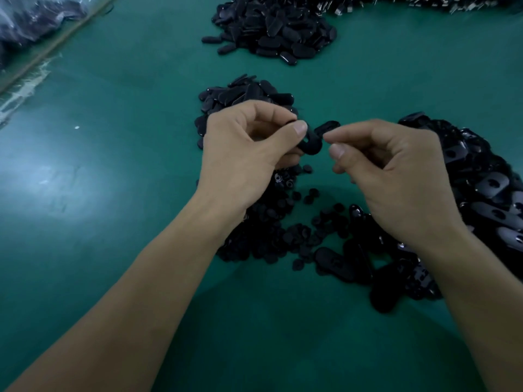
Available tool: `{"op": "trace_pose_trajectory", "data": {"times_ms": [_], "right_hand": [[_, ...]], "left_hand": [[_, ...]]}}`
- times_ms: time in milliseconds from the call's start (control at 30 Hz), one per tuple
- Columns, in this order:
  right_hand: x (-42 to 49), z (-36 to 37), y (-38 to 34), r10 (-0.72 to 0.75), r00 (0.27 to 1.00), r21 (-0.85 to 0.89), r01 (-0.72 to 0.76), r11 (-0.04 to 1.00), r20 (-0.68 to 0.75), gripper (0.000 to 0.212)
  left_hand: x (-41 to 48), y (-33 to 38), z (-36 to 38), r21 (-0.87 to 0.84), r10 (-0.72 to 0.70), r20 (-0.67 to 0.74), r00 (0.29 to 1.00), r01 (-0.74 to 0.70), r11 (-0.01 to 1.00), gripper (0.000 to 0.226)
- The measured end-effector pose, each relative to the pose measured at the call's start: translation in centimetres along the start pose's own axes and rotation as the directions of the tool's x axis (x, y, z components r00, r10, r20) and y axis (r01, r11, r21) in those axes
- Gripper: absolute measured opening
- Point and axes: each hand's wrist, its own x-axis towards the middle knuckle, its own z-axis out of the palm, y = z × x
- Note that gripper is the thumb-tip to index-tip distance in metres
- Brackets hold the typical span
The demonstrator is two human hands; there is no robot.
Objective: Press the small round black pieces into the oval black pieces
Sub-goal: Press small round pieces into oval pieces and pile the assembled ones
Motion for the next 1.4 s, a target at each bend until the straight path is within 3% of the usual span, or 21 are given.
{"op": "trace_pose_trajectory", "data": {"times_ms": [100, 333, 733, 1400], "right_hand": [[0.0, -0.1, 0.0, 0.040, 0.999, 0.079, -0.038, 0.996, -0.023, 0.014], [0.2, 0.0, 0.0, 0.072, 0.997, 0.195, -0.070, 0.978, -0.003, 0.021], [0.0, 0.0, -0.3, -0.014, 1.000, 0.102, 0.016, 0.995, -0.021, 0.021], [0.1, 0.1, -0.2, 0.023, 0.999, 0.058, -0.021, 0.998, -0.036, 0.023]], "left_hand": [[0.0, 0.2, 0.0, -0.089, -0.054, -0.021, 0.998, 0.052, 0.995, 0.008], [0.0, 0.0, 0.2, -0.083, -0.081, -0.021, 0.997, 0.079, 0.993, 0.008], [-0.1, -0.1, 0.6, -0.131, -0.062, 0.002, 0.998, 0.062, 0.990, 0.006], [-0.5, -1.2, 1.1, 0.147, 0.162, 0.111, 0.981, -0.177, 0.973, 0.015]]}}
